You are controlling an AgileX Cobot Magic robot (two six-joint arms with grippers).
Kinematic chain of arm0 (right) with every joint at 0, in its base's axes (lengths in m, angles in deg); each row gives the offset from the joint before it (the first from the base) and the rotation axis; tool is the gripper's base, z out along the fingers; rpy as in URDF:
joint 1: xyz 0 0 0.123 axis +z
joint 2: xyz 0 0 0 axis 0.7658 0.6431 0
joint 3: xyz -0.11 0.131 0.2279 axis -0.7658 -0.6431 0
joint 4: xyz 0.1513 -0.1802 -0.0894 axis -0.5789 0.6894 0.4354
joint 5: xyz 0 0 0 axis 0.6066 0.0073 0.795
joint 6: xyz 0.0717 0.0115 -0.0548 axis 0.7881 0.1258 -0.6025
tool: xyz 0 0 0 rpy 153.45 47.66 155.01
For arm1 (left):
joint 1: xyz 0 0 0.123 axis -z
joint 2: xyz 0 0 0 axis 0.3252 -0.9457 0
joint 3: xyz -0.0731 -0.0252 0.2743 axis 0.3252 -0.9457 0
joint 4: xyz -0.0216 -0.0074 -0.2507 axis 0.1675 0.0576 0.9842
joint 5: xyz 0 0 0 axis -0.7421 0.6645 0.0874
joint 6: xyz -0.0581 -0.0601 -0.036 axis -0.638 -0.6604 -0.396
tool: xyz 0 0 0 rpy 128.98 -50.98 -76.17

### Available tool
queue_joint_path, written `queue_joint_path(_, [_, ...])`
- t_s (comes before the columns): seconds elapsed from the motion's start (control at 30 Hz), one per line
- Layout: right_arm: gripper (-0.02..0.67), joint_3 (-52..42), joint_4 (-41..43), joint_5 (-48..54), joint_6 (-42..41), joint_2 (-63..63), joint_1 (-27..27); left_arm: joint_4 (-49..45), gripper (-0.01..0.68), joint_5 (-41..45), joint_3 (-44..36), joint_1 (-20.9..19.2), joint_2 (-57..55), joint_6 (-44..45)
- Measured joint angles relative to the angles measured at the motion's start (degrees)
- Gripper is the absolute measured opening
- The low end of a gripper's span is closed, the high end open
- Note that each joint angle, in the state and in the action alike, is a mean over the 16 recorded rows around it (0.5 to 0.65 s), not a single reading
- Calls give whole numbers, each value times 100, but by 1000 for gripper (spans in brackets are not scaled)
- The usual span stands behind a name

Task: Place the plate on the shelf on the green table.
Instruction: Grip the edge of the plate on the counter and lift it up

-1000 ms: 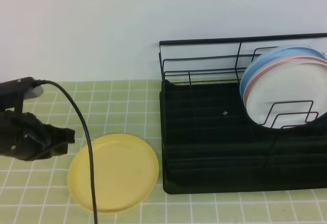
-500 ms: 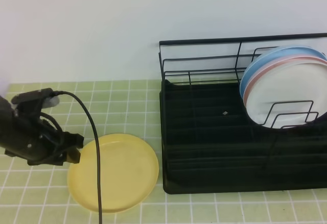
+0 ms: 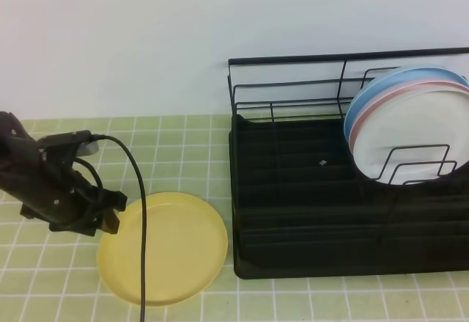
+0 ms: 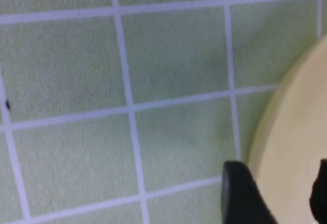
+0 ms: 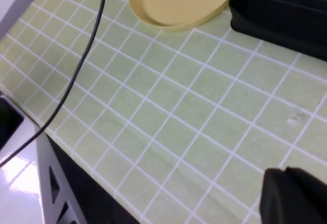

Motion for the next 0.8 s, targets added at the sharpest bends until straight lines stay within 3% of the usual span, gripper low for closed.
queue_joint_path(0.23, [-2, 0, -90, 0, 0, 0, 0, 74, 255, -55, 108, 0, -306, 63])
queue_joint_path(0.63, [-2, 0, -169, 4, 0, 0, 0, 201, 59, -95, 123, 0, -438, 299])
queue_joint_path(0.8, [-2, 0, -175, 25, 0, 0, 0, 195, 12, -83, 123, 0, -412, 326])
